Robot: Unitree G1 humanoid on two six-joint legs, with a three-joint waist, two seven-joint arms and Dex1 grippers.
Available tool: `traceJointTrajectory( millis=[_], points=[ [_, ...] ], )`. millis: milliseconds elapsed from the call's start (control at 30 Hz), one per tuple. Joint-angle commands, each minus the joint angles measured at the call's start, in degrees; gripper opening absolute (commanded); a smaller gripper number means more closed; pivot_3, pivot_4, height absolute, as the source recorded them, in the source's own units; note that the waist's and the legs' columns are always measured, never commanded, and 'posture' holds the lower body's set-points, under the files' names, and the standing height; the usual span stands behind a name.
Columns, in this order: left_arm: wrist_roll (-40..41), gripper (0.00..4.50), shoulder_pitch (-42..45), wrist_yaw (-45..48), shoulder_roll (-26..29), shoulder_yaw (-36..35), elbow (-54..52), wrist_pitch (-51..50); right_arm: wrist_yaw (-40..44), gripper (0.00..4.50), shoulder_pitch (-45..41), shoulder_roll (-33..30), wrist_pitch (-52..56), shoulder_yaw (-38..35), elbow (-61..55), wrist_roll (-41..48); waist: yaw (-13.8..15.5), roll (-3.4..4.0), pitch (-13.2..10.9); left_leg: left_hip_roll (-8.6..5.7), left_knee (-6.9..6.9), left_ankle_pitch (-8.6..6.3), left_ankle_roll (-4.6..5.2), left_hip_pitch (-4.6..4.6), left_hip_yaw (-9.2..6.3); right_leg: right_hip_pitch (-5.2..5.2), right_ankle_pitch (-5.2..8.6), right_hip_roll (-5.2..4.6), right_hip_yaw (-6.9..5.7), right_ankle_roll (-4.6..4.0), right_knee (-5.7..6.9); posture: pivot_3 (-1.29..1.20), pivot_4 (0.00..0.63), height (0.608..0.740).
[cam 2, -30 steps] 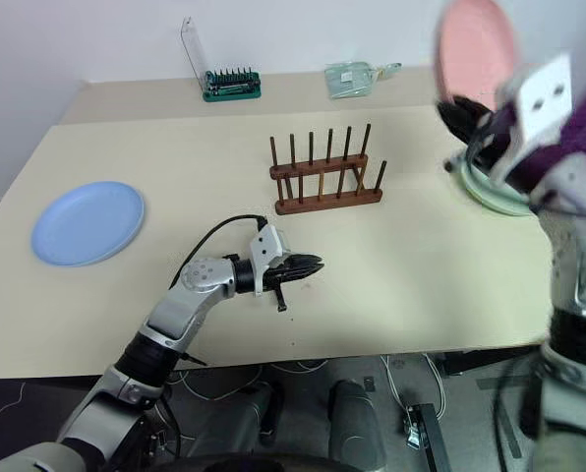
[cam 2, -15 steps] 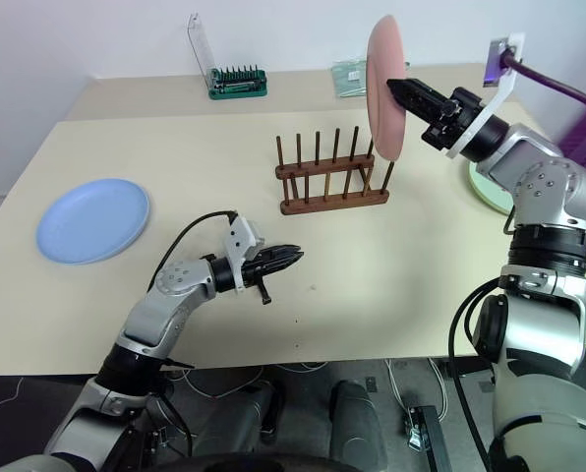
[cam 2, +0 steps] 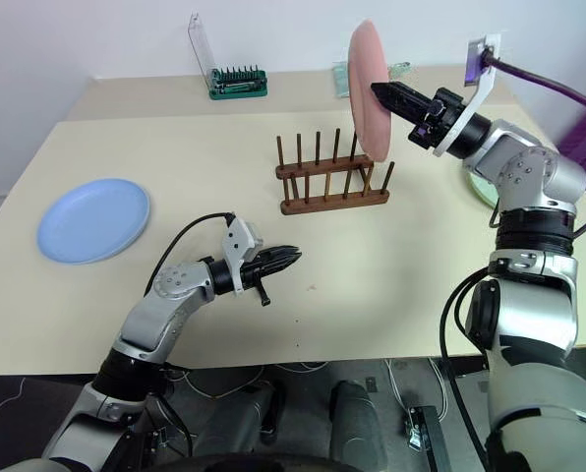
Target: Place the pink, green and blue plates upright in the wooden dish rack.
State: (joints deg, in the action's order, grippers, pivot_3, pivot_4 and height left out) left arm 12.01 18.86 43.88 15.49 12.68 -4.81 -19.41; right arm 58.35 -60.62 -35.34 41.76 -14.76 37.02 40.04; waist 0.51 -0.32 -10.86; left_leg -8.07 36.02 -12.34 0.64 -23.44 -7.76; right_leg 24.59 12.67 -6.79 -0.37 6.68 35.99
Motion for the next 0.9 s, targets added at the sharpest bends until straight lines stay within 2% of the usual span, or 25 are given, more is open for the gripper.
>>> traceJointTrajectory(
  millis=[33, 167, 200, 300, 500, 700, 800, 900],
  points=[
    [1.10, 0.38, 0.97, 0.50, 0.25, -0.27, -2.24, 0.18, 1.29, 0.04, -4.16, -0.51, -2.75, -1.56, 4.18, -1.28, -0.01, 0.00, 0.00, 0.00, -0.01, 0.00, 0.00, 0.00, 0.01, 0.00, 0.00, 0.00, 0.00, 0.00, 0.00, 0.00, 0.150, 0.740],
    [1.07, 0.38, 1.04, 0.41, 0.46, -0.44, -2.29, 0.09, 1.72, 0.04, -5.80, -0.77, -3.08, -1.50, 11.69, -3.48, -0.02, 0.00, 0.00, 0.00, 0.00, 0.00, 0.00, 0.00, 0.01, 0.01, 0.00, 0.00, 0.00, 0.00, 0.00, 0.00, 0.150, 0.740],
    [1.06, 0.38, 1.03, 0.39, 0.47, -0.44, -2.30, 0.07, 1.60, 0.32, -6.04, -0.75, -3.42, -1.50, 12.92, -4.08, -0.03, 0.01, 0.00, 0.00, 0.00, 0.00, 0.00, 0.00, 0.01, 0.01, 0.00, 0.00, 0.00, 0.00, 0.01, 0.00, 0.150, 0.740],
    [1.06, 0.38, 0.70, 0.25, 0.57, -0.41, -2.75, -0.08, 0.58, 1.37, -6.37, -0.42, -5.34, -2.88, 15.58, -4.89, -0.09, 0.01, 0.00, 0.00, 0.02, 0.00, 0.00, 0.00, 0.01, 0.00, 0.00, 0.01, 0.00, 0.00, 0.01, 0.00, 0.150, 0.740],
    [1.19, 0.38, 0.11, 0.04, 0.65, -0.29, -3.64, -0.58, -4.21, 4.44, -6.20, -0.11, -13.03, -4.66, 14.81, -7.60, -0.19, 0.02, 0.00, -0.01, -0.01, 0.00, -0.01, 0.00, 0.01, 0.01, 0.00, 0.00, 0.01, 0.00, 0.01, 0.00, 0.150, 0.740],
    [1.34, 0.38, 0.14, 0.20, 0.60, 0.21, -3.72, -0.85, -7.41, 4.44, -5.25, -2.07, -19.99, -7.22, 13.28, -8.77, -0.18, 0.02, 0.00, -0.01, 0.00, 0.00, -0.01, 0.00, 0.01, 0.01, -0.01, 0.00, 0.01, 0.00, 0.01, 0.00, 0.150, 0.740],
    [1.31, 0.38, 0.53, 0.26, 0.41, 0.37, -3.32, -0.81, -11.40, 4.44, -5.44, -6.54, -25.18, -9.34, 16.27, -10.72, 0.16, 0.02, 0.00, -0.02, 0.00, 0.00, -0.01, 0.00, 0.02, 0.01, -0.01, 0.00, 0.02, 0.00, 0.01, 0.00, 0.150, 0.740],
    [1.40, 0.38, 0.54, 0.35, 0.38, 0.42, -3.27, -0.80, -13.89, 4.44, -4.41, -9.04, -29.42, -7.01, 18.16, -15.10, 0.19, 0.02, 0.00, -0.06, 0.00, 0.00, -0.01, 0.00, 0.01, -0.02, -0.01, -0.01, 0.02, 0.01, -0.02, 0.00, 0.150, 0.740]
  ],
)
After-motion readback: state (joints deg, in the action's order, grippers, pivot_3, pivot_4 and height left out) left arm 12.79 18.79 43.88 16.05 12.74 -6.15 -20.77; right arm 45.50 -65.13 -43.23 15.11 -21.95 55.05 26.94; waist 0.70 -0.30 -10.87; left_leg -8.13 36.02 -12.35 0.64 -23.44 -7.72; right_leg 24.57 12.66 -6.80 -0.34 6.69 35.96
